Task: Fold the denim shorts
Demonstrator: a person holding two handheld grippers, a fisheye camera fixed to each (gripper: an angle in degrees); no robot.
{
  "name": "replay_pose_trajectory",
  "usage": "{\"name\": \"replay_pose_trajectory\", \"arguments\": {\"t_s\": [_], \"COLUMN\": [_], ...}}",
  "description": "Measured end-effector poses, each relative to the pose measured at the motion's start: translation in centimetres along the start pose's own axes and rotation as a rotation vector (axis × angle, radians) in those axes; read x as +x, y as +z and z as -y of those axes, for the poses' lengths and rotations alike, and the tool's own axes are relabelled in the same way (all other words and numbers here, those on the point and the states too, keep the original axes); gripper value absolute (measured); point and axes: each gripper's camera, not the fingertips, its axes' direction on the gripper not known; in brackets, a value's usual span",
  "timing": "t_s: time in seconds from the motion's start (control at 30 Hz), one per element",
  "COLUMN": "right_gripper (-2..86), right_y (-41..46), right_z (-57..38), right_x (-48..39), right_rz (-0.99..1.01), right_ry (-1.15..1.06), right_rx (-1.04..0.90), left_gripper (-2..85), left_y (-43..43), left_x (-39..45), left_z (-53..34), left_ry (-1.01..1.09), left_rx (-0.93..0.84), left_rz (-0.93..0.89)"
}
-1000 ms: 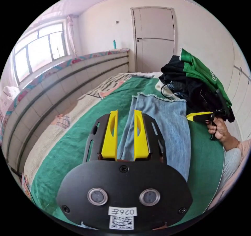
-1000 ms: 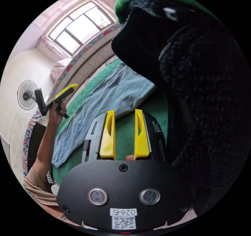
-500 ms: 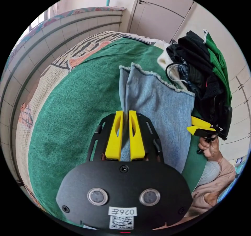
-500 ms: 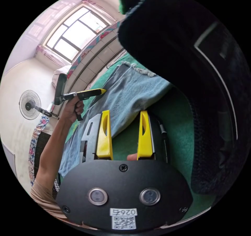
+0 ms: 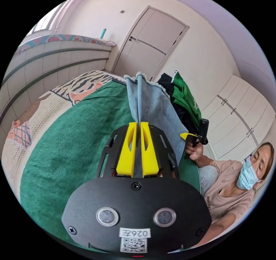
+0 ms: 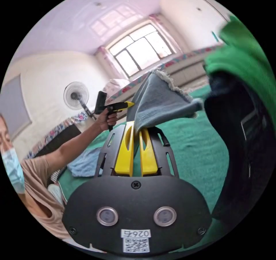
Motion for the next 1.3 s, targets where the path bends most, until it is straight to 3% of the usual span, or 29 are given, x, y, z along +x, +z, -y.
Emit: {"name": "replay_pose_trajectory", "arguments": {"t_s": [0.2, 0.3, 0.47, 0.6, 0.77, 0.9, 0.97, 1.03, 1.13, 1.17, 1.3], "right_gripper": [-1.1, -1.0, 1.8, 3.7, 3.1, 1.1, -0.4, -0.8, -1.2, -1.2, -1.2], "right_y": [3.1, 8.5, 21.0, 22.5, 21.6, 22.0, 23.6, 26.1, 33.3, 32.5, 30.8], "right_z": [-2.6, -6.0, -14.7, -15.0, -8.9, -6.0, -5.9, -7.5, -13.6, -12.8, -8.3], "right_x": [-15.2, -21.4, -26.9, -27.5, -28.2, -29.1, -29.5, -29.4, -27.5, -27.4, -27.0], "right_rz": [0.015, 0.073, 0.102, 0.073, 0.144, 0.193, 0.189, 0.110, -0.170, -0.132, -0.015], "right_ry": [-0.557, -0.765, -0.958, -0.942, -0.720, -0.565, -0.475, -0.464, -0.548, -0.523, -0.416], "right_rx": [-0.093, -0.278, -0.839, -0.937, -0.894, -0.829, -0.821, -0.815, -1.065, -0.969, -0.890], "left_gripper": [0.5, 0.5, -0.7, -1.0, -1.0, -1.0, -0.9, -0.9, -0.7, -0.7, -0.3], "left_y": [-9.3, -12.7, -19.0, -24.7, -25.1, -20.9, -17.5, -11.7, -12.2, -12.5, -15.7], "left_x": [0.2, -1.2, -2.8, 0.1, 5.9, 10.4, 11.4, 10.5, 11.8, 11.9, 14.8], "left_z": [-11.5, -20.1, -35.6, -44.9, -46.9, -43.9, -42.2, -41.8, -42.3, -42.4, -44.1], "left_ry": [-0.001, -0.144, -0.496, -0.584, -0.544, -0.446, -0.387, -0.406, -0.428, -0.456, -0.497], "left_rx": [0.095, 0.099, 0.177, 0.394, 0.376, 0.258, 0.079, -0.292, -0.252, -0.255, -0.159], "left_rz": [0.045, 0.066, 0.234, 0.170, 0.261, 0.313, 0.407, 0.671, 0.683, 0.672, 0.797]}}
